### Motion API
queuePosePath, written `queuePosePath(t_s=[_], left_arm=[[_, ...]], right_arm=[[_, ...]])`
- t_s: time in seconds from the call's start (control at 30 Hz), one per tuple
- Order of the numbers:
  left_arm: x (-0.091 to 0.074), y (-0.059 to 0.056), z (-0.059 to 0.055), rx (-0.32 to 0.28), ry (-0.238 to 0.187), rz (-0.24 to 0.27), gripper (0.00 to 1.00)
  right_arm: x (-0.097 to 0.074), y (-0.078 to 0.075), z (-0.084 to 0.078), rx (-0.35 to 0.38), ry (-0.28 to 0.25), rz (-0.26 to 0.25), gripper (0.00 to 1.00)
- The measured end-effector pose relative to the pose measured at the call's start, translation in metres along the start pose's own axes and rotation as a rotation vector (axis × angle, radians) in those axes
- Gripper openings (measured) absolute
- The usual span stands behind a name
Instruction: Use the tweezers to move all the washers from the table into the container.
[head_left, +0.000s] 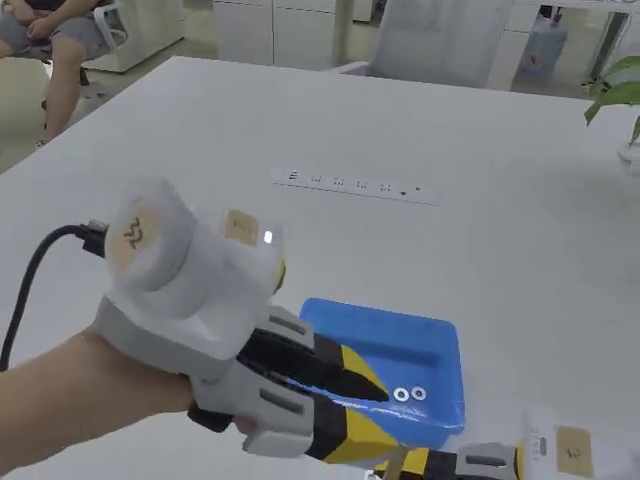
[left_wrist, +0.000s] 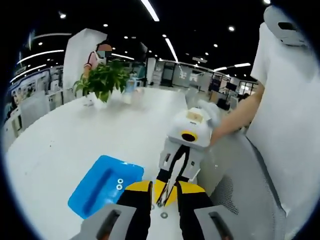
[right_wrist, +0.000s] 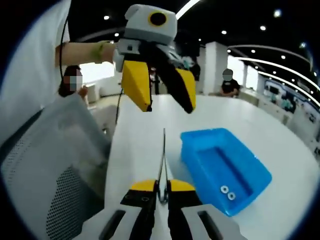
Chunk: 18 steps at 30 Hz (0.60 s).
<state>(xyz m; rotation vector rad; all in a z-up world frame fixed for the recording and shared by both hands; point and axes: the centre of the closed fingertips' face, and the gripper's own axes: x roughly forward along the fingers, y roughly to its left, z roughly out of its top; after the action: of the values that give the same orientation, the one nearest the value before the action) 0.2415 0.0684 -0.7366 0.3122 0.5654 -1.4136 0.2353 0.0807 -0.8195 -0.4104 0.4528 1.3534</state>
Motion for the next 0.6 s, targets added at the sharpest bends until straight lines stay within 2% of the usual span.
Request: queuePosePath(t_s=[0.1,0.17,0.3,0.47,0.6], left_arm=[[0.007,-0.001,-0.010,0.078,0.095,-0.007,0.14],[0.011,0.001,-0.013,0.122,0.134,0.001,0.11],[0.016,-0.003,-0.010,0.156,0.155,-0.029,0.00],[0.019,-0.006,-0.007,0.164,0.164,-0.051,0.00],[0.019,-0.008,-0.008,0.154,0.183,-0.066,0.00]], right_arm=[[0.000,-0.001,0.000,-0.003,0.004,-0.002,0.04],[0.001,-0.001,0.000,-0.008,0.005,-0.006,0.04],[0.001,-0.002,0.000,-0.007,0.004,-0.012,0.04],[0.001,-0.001,-0.001,-0.004,0.001,-0.011,0.04],[0.000,-0.001,-0.001,0.039,-0.010,-0.015,0.05]])
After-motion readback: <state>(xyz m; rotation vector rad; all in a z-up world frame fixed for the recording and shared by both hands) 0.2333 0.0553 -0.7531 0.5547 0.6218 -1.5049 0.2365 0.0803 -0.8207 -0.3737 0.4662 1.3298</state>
